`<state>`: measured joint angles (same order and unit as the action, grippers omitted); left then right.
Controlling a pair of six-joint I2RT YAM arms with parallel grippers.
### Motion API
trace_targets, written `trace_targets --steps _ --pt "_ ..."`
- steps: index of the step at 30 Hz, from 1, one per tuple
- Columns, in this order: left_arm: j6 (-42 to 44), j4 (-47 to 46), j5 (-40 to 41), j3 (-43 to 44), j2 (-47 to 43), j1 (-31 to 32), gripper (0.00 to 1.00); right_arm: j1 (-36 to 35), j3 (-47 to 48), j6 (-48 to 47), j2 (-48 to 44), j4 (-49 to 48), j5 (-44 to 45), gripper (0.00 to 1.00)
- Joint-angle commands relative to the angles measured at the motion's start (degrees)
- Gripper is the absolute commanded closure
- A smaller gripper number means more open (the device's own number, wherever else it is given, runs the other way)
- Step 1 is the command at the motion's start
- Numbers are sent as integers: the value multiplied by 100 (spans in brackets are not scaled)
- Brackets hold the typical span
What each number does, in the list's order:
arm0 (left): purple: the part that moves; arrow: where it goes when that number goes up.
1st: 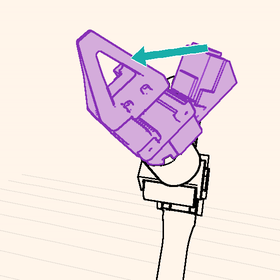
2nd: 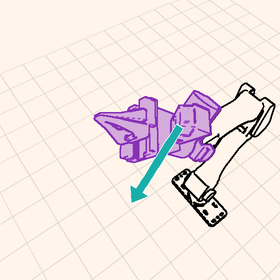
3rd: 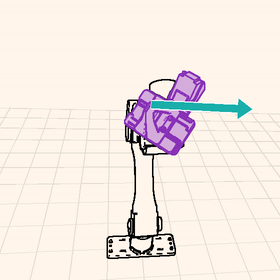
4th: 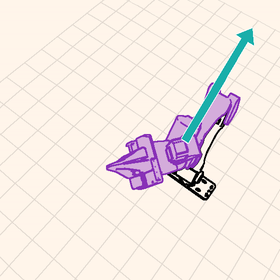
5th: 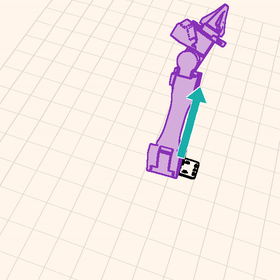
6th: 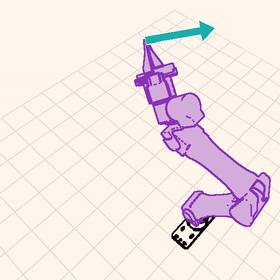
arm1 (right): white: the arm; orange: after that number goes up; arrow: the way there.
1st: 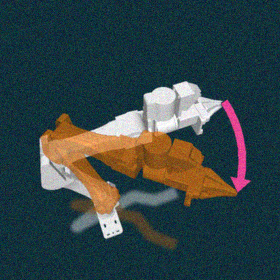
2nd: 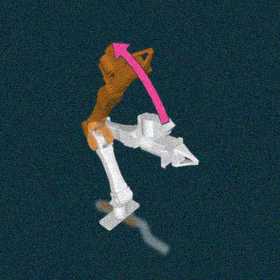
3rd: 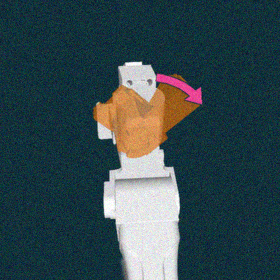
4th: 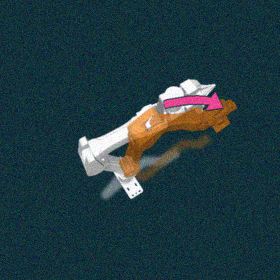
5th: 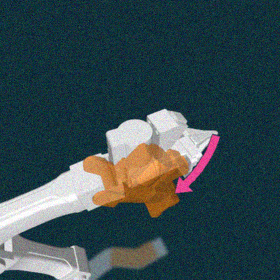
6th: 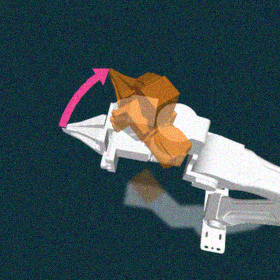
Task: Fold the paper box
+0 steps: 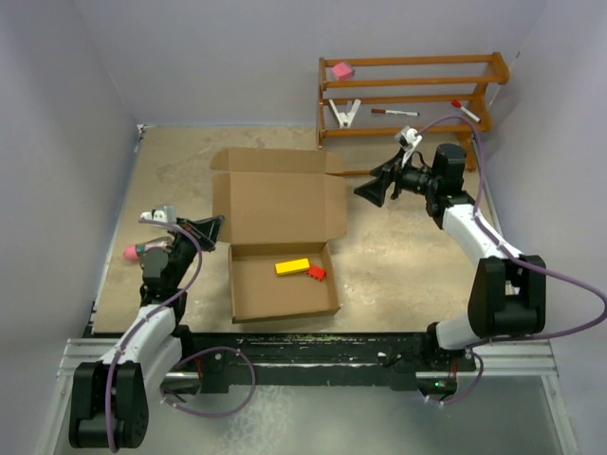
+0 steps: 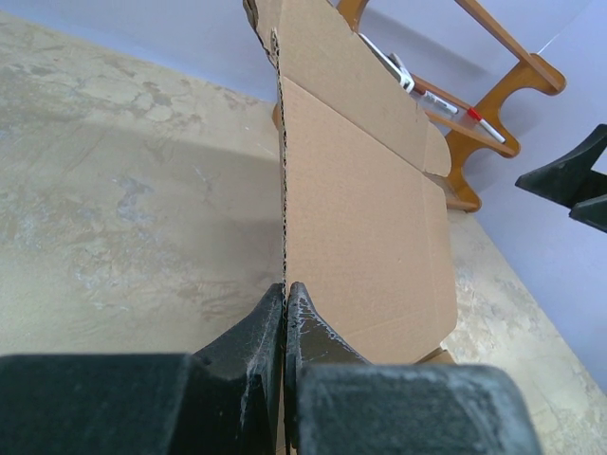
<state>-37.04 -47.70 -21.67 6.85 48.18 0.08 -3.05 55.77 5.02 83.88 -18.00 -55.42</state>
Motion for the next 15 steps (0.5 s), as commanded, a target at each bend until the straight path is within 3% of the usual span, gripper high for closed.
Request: trace_targets --steps 1,15 --pt "-80 -495 -186 70 34 26 95 23 140 427 -93 -327 -170 0" --pt "-126 -774 -358 72 232 58 95 193 1332 673 1127 572 -657 1"
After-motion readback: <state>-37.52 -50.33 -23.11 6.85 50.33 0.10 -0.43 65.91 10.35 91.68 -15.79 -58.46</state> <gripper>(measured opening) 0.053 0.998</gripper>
